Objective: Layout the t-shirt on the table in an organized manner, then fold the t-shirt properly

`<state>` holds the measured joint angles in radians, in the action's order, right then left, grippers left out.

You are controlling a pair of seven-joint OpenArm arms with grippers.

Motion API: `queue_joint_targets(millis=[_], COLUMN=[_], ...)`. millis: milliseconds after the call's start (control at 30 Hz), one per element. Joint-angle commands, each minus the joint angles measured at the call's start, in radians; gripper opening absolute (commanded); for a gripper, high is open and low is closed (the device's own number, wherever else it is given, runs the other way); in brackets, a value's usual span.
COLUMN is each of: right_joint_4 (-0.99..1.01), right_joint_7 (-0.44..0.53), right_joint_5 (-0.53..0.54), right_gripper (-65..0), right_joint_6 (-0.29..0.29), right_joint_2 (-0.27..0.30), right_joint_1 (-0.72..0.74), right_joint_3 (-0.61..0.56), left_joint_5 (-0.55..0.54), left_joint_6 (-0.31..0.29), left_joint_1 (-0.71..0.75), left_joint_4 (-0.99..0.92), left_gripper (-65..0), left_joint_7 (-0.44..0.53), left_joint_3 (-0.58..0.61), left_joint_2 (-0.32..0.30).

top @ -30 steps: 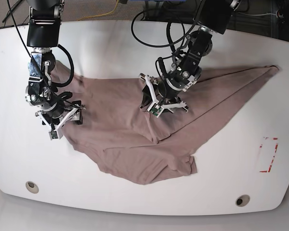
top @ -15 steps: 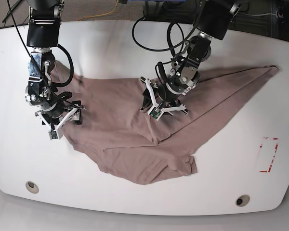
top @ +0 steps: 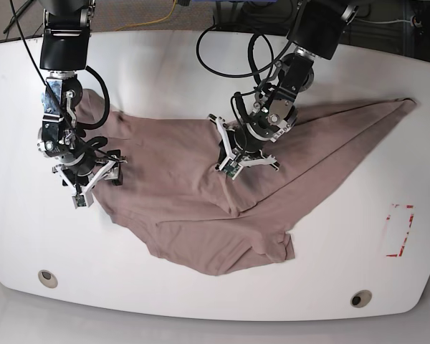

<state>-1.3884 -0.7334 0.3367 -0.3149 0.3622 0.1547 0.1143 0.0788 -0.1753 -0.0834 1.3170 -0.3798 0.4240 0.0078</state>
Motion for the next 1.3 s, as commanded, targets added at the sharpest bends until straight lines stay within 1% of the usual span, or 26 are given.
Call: queue_joint_targets(millis=[0, 733, 833, 900, 933, 967, 1033, 1133, 1267], right_joint_4=[-0.021, -0.021, -0.021, -0.021, -0.021, -0.021, -0.021, -0.021, -0.021], right_joint_7=[0.024, 0.024, 0.024, 0.024, 0.024, 0.024, 0.024, 0.024, 0.024], right_joint_5=[0.005, 0.005, 0.005, 0.005, 0.005, 0.005, 0.005, 0.005, 0.005], right_gripper=[-22.5, -22.5, -22.5, -22.5, -22.5, -22.5, -22.5, -22.5, -22.5], right_joint_6=[0.001, 0.001, 0.001, 0.001, 0.001, 0.001, 0.001, 0.001, 0.001], right_joint_2=[0.013, 0.013, 0.013, 0.013, 0.013, 0.013, 0.013, 0.013, 0.013], right_joint_1=[0.023, 0.003, 0.003, 0.003, 0.003, 0.003, 0.003, 0.003, 0.003], right_joint_3=[0.008, 0.008, 0.008, 0.008, 0.008, 0.008, 0.008, 0.008, 0.008], left_joint_5=[-0.003, -0.001, -0.001, -0.001, -0.001, -0.001, -0.003, -0.003, -0.003], left_joint_6=[0.004, 0.003, 0.003, 0.003, 0.003, 0.003, 0.003, 0.003, 0.001], left_joint_1=[-0.020, -0.016, -0.016, -0.016, -0.016, -0.016, -0.016, -0.014, -0.014], left_joint_4=[0.016, 0.074, 0.074, 0.074, 0.074, 0.074, 0.074, 0.078, 0.077], left_gripper=[-65.0, -64.5, -58.0, -52.2, -50.7, -47.9, -45.0, -42.7, -42.7], left_joint_7=[0.018, 0.014, 0.014, 0.014, 0.014, 0.014, 0.014, 0.014, 0.014], left_joint_3=[-0.003, -0.004, -0.003, -0.001, -0.001, -0.001, -0.001, 0.000, 0.000], left_joint_2=[0.008, 0.008, 0.008, 0.008, 0.008, 0.008, 0.008, 0.008, 0.007])
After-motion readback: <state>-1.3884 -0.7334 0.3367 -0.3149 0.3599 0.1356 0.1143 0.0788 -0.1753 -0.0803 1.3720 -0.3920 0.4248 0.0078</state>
